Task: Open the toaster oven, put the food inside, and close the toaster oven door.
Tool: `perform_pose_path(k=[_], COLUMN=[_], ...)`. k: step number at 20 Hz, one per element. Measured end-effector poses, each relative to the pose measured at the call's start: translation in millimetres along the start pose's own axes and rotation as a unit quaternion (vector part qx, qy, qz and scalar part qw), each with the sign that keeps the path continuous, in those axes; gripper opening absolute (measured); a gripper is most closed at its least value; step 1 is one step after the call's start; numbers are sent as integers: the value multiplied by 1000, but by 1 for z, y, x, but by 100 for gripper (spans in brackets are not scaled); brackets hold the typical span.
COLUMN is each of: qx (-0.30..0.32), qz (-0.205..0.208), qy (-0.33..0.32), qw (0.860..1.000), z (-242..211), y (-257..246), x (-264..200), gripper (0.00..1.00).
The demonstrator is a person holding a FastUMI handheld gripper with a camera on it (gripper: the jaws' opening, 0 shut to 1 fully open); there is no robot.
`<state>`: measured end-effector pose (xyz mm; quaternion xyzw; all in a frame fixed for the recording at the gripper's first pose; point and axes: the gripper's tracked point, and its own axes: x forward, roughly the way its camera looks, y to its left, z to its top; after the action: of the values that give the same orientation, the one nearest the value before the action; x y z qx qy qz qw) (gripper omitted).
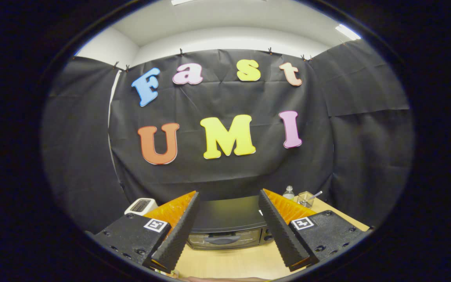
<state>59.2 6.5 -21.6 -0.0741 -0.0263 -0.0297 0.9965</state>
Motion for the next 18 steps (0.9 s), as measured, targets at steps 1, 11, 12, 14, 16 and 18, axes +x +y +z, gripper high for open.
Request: perform_pose_path(k=[1, 11, 12, 14, 16, 18], qx=[-6, 18, 9, -15, -43, -47], qz=[-11, 27, 34, 44, 49, 51], qy=[7, 100, 111, 121, 123, 135], qw=[1000, 994, 993, 992, 990, 988], z=[-9, -129, -142, -164, -182, -202], y=[-4, -5, 0, 9, 17, 22], x=[13, 113, 117, 121, 123, 123], gripper=[100, 98, 96, 96, 96, 96])
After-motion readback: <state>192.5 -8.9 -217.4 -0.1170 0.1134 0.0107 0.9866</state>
